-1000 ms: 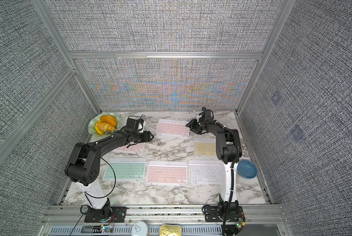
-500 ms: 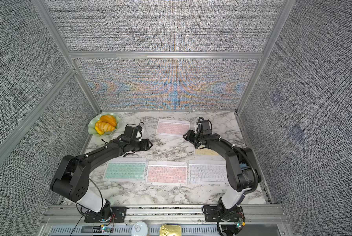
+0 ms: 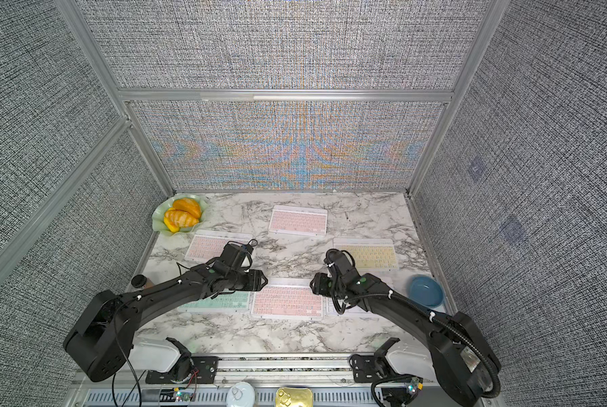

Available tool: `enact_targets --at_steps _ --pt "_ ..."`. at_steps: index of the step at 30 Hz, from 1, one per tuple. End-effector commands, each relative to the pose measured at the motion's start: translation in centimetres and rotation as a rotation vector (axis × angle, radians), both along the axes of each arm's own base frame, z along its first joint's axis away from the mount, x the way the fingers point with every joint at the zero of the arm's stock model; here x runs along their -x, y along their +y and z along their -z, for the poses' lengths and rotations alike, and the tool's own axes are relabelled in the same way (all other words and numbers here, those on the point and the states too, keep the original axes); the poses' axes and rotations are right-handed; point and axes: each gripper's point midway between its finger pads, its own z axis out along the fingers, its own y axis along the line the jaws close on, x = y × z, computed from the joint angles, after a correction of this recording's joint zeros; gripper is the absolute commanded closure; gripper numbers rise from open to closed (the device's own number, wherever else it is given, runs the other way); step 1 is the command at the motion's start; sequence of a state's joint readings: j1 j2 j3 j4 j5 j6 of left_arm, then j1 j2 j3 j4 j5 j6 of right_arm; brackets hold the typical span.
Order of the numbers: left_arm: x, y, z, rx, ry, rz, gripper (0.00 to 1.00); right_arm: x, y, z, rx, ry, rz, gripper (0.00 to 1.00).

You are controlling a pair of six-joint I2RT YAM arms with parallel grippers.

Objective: Stack the numeric keypads
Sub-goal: Pick up the numeric keypad from the center of the board.

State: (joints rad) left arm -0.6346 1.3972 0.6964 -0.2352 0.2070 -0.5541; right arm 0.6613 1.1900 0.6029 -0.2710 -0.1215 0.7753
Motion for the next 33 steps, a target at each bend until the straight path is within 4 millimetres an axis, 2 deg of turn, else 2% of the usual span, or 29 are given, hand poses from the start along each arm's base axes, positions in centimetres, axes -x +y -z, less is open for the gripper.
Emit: enact_targets --at_steps 1,5,13,18,33 --pt "0.8 0.0 0.4 -0.010 0.013 0.000 0.35 1.8 -0.7 1.4 0.032 0.053 0.057 0.40" --pt "1.2 0.2 1.0 -0.032 0.025 0.003 0.35 3.1 -0.3 2.1 0.049 0.067 0.044 0.39" --pt "2.2 0.5 2.1 -0.067 0.056 0.026 0.35 3.4 -0.5 2.9 0.066 0.071 0.047 0.37" --pt "2.4 0.4 2.6 -0.076 0.064 0.036 0.35 3.3 -0.8 3.5 0.070 0.065 0.069 0.35" --pt "3.3 -0.3 3.8 -0.096 0.096 0.074 0.35 2.2 0.7 4.0 0.054 0.070 0.056 0.35"
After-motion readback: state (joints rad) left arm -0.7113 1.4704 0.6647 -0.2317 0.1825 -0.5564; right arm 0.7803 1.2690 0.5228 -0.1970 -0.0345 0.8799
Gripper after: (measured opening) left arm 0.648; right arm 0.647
